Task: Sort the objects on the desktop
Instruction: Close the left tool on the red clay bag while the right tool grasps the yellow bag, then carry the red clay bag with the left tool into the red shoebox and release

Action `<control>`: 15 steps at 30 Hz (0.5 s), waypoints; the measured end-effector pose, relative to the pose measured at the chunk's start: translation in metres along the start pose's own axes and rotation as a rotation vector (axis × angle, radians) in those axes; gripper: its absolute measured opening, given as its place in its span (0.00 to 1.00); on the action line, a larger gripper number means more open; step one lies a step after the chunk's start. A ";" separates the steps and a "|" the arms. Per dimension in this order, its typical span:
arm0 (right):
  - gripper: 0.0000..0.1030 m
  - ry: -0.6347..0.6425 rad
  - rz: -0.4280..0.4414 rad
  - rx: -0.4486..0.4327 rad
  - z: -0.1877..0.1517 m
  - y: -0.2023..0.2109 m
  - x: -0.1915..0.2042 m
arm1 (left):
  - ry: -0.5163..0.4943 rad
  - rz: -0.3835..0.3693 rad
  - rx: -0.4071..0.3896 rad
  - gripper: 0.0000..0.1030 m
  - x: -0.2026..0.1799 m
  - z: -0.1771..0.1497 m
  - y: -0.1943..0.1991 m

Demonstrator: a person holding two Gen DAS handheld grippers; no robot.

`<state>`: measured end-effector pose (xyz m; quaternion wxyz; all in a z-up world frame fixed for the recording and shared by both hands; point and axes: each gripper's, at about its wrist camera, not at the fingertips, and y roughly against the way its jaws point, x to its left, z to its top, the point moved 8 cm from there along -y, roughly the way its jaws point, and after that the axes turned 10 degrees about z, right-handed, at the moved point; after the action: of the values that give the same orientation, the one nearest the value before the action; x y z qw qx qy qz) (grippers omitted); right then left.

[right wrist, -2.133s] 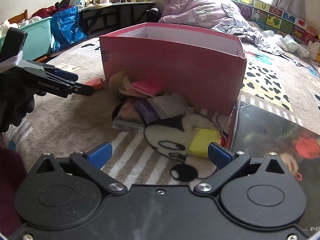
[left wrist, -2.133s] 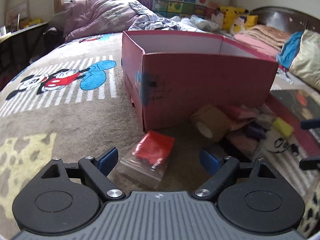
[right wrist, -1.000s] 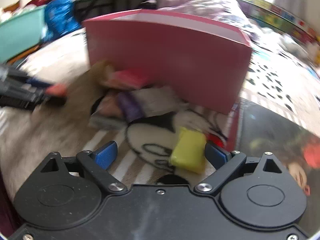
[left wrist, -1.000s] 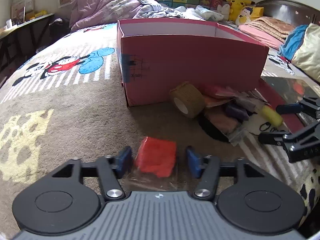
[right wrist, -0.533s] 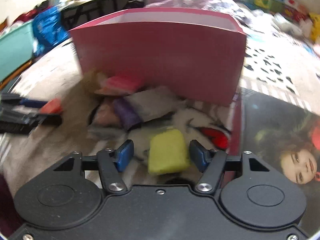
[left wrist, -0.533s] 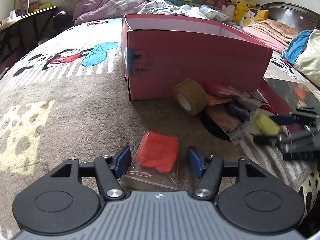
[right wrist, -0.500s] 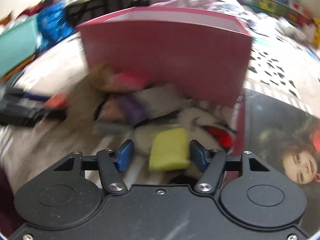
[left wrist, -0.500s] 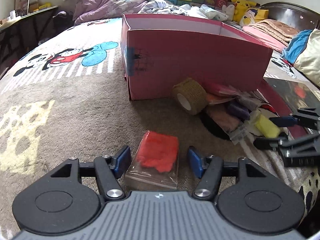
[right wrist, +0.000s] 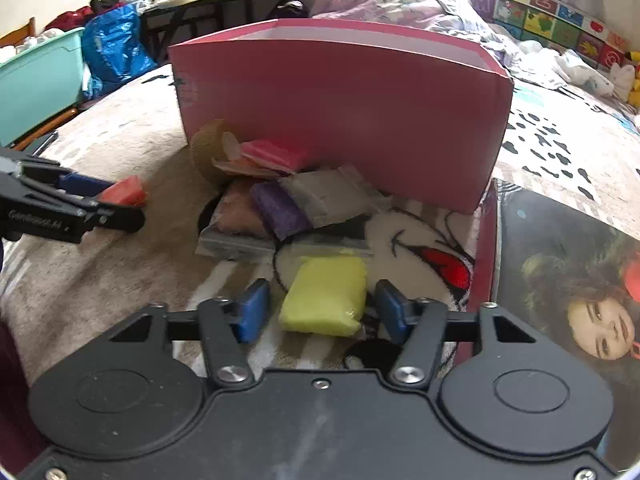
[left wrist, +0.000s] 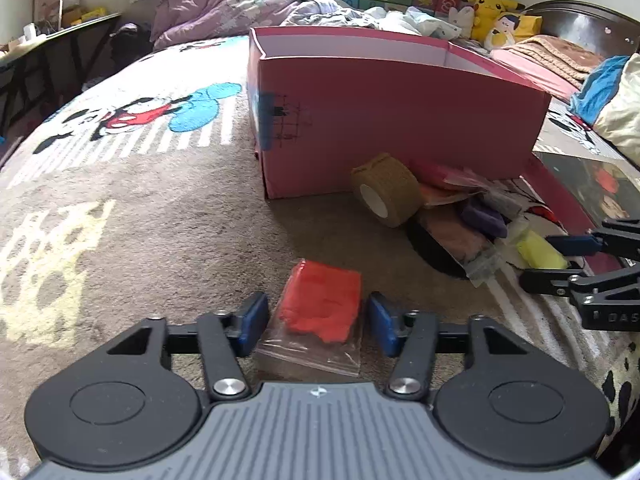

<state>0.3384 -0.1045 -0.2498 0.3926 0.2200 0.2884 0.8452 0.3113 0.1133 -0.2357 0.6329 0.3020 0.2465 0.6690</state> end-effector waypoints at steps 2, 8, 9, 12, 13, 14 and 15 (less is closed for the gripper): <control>0.41 -0.018 0.036 -0.003 0.000 0.006 0.001 | 0.019 0.003 0.003 0.39 0.003 0.000 0.003; 0.40 -0.034 0.100 -0.008 -0.012 0.026 0.012 | 0.046 0.018 0.000 0.37 0.005 0.000 0.015; 0.40 -0.032 0.104 -0.010 -0.014 0.029 0.015 | 0.051 0.020 -0.005 0.37 0.005 0.001 0.018; 0.40 -0.022 0.105 -0.006 -0.022 0.034 0.020 | 0.051 0.026 -0.026 0.37 0.003 0.008 0.030; 0.40 -0.021 0.104 -0.001 -0.025 0.034 0.021 | 0.049 0.029 -0.036 0.37 0.002 0.012 0.034; 0.40 -0.020 0.103 0.005 -0.029 0.034 0.022 | 0.047 0.030 -0.045 0.37 0.000 0.017 0.038; 0.40 -0.022 0.103 0.010 -0.032 0.033 0.023 | 0.044 0.033 -0.055 0.37 -0.001 0.022 0.042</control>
<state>0.2881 -0.1139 -0.2486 0.3505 0.2456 0.2767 0.8604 0.2972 0.1080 -0.1907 0.6244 0.2735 0.2368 0.6923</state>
